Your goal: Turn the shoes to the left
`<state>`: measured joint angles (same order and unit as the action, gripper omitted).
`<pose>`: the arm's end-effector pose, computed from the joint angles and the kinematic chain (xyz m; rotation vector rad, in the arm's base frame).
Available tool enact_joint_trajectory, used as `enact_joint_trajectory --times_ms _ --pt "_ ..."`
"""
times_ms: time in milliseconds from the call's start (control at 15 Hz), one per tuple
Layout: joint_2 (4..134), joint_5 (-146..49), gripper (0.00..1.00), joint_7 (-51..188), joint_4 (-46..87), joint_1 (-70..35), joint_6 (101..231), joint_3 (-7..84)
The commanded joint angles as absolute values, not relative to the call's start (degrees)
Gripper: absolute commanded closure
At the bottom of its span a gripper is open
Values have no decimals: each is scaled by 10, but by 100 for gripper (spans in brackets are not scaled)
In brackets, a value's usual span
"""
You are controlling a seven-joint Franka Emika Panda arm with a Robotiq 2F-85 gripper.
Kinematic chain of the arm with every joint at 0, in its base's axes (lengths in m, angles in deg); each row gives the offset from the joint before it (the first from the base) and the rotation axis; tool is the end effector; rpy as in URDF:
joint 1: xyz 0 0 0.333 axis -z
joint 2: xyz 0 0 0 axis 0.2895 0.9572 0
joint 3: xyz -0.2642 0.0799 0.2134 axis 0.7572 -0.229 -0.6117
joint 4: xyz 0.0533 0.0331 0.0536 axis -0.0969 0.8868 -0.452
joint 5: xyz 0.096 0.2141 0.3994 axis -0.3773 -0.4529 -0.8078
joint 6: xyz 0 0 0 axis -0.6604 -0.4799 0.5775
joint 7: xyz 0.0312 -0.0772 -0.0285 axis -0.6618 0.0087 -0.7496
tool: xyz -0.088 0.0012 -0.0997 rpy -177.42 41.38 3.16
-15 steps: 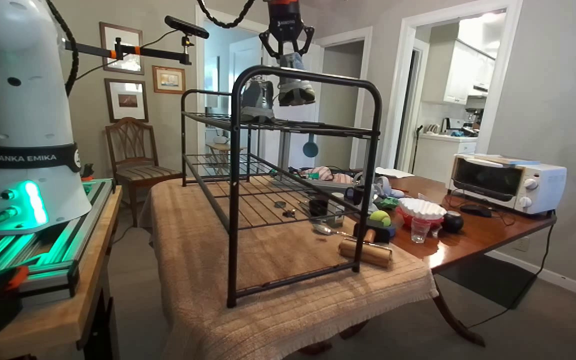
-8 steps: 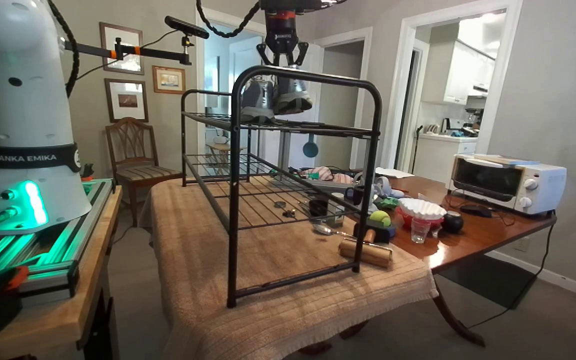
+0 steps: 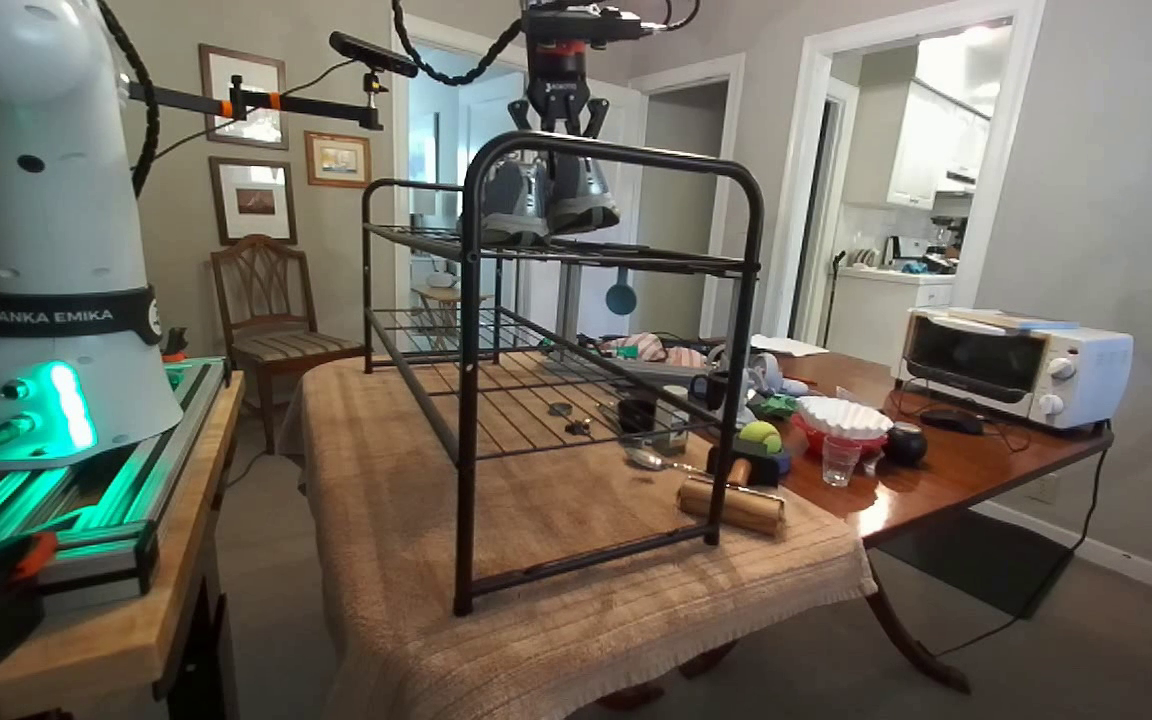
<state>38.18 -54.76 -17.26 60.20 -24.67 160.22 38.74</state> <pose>0.5461 0.0399 0.4364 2.2922 2.0323 0.2845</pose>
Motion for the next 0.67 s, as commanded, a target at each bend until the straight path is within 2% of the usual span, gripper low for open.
enact_joint_trajectory --times_ms 0,200,267,400,533,600 --pt "390 -579 92 -204 595 -249 1609 383" --pt "392 -584 91 -215 596 -248 1612 378" --pt "393 -583 44 -215 596 -247 1612 377" --pt "395 -580 43 -211 595 -246 1614 373" --pt "394 -576 31 -209 597 -246 1618 370" --pt "394 -575 22 -208 597 -246 1619 369"
